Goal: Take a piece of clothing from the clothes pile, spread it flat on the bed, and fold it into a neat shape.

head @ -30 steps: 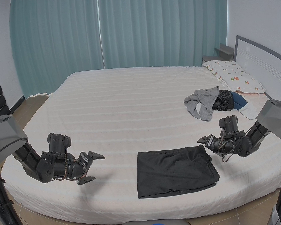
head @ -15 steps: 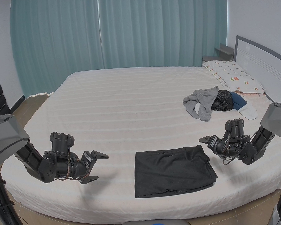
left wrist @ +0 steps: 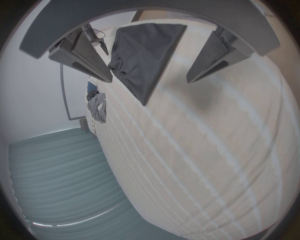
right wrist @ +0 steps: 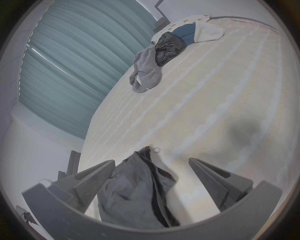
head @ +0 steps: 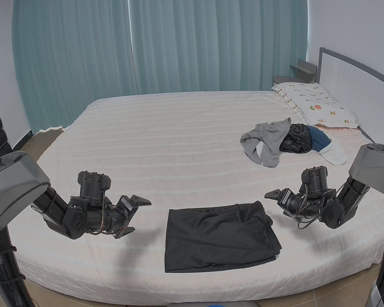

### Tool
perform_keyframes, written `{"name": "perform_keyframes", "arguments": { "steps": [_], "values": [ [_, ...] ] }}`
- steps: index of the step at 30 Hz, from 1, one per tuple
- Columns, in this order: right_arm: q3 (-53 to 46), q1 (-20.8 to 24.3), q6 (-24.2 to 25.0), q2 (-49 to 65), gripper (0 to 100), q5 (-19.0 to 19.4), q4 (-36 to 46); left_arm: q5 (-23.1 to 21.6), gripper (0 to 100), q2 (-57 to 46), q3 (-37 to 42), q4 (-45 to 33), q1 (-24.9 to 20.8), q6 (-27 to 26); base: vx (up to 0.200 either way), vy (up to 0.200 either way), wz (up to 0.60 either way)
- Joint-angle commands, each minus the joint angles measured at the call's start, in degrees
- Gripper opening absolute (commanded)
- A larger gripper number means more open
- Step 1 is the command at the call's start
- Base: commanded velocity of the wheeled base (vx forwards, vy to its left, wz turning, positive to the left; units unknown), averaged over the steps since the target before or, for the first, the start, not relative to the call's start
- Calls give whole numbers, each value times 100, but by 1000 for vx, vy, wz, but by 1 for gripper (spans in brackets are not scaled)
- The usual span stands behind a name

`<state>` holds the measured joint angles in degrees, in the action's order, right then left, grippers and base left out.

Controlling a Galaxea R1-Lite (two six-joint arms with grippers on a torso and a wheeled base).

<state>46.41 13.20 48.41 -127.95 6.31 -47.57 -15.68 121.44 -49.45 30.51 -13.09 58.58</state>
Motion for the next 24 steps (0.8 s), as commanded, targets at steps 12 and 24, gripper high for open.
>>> {"name": "perform_keyframes", "arguments": {
  "steps": [12, 24],
  "values": [
    [492, 183, 28, -432, 100, 397, -77, 1093, 100, 1725, -2122, -564, -800, -804, 0, 0, 0],
    [791, 358, -7, -634, 100, 362, -60, 1374, 100, 2217, -3018, -1276, -1020, -1059, 0, 0, 0]
  ]
}}
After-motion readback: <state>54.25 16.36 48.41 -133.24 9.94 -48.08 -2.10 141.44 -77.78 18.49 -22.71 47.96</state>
